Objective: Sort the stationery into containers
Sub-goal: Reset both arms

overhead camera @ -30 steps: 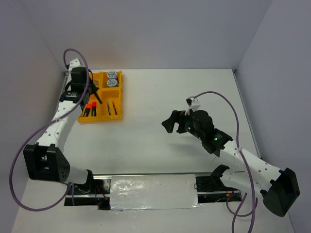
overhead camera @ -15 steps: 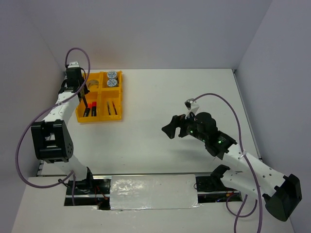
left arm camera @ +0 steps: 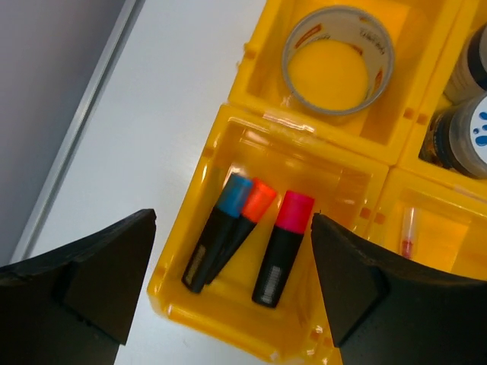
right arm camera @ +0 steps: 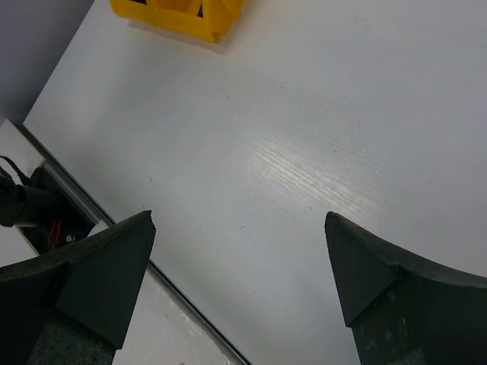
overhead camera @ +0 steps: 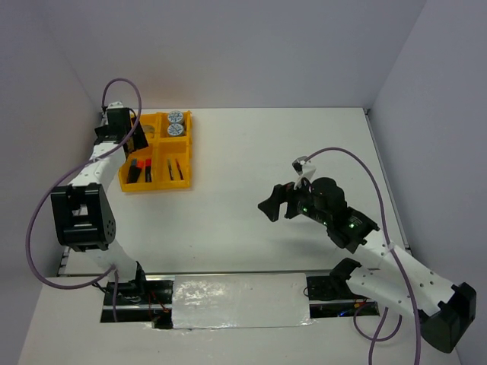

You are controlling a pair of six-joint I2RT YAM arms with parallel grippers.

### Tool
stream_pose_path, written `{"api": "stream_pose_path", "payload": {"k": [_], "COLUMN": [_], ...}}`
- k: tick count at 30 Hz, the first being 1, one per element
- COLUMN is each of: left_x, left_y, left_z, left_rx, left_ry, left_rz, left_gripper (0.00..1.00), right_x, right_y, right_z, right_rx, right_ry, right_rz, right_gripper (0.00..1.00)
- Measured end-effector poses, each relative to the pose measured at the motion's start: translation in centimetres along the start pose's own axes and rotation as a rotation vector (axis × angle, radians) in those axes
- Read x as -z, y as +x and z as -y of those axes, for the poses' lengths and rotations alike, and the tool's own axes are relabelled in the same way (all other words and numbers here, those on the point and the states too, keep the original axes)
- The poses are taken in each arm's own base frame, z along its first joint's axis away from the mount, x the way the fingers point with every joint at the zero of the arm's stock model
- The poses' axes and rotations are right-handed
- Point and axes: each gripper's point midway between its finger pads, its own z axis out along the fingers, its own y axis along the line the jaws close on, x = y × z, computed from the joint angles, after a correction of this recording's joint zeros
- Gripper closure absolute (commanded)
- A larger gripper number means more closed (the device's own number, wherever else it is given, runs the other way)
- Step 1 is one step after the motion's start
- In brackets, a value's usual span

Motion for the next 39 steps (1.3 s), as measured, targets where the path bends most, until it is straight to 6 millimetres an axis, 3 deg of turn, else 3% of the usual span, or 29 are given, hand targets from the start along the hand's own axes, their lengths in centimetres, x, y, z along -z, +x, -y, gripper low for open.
{"api": "stream_pose_path", "payload": {"k": [2, 5, 7, 9, 11, 15, 18, 25, 30, 34, 39], "left_x": [1.1, 4.5, 8.8, 14.7, 21.0, 31.8, 36.4, 38.4, 36.3, 34.5, 34.4], "left_y": [0.0, -2.6, -5.1, -7.7, -8.6, -6.4, -3.2, 4.5, 8.3, 10.0, 10.2], "left_z": [-0.5, -0.7, -1.1, -1.7, -3.0, -6.0, -7.2, -7.9, -8.1, -7.9, -7.8], "left_rx": [0.024, 0.069, 0.100, 0.145, 0.188, 0.236, 0.237, 0.204, 0.195, 0.181, 0.177], "left_ry": [-0.025, -0.004, 0.046, 0.122, 0.187, 0.296, 0.368, 0.432, 0.402, 0.387, 0.391], "left_rz": [-0.034, -0.016, 0.048, 0.175, 0.300, 0.515, 0.589, 0.525, 0.443, 0.371, 0.364], "left_gripper": [0.04, 0.01, 0.01, 0.01, 0.01, 0.01, 0.01, 0.01, 0.01, 0.01, 0.01], "right_x": [0.8, 2.8, 4.6, 6.9, 9.4, 14.4, 17.5, 22.4, 24.5, 24.9, 24.9], "right_y": [-0.5, -2.3, -3.8, -5.7, -7.3, -9.9, -10.8, -9.4, -8.1, -7.3, -6.8], "right_z": [0.0, 0.0, 0.0, 0.3, 0.7, 1.1, 1.6, 2.9, 3.1, 3.5, 3.8], "right_rx": [0.005, 0.021, 0.030, 0.040, 0.048, 0.060, 0.067, 0.064, 0.056, 0.053, 0.052], "right_ry": [0.013, 0.045, 0.075, 0.122, 0.177, 0.257, 0.311, 0.373, 0.361, 0.371, 0.380], "right_rz": [0.013, 0.070, 0.126, 0.191, 0.253, 0.354, 0.398, 0.426, 0.458, 0.447, 0.426], "right_gripper": [0.00, 0.00, 0.00, 0.00, 0.00, 0.00, 0.00, 0.00, 0.00, 0.00, 0.00]}}
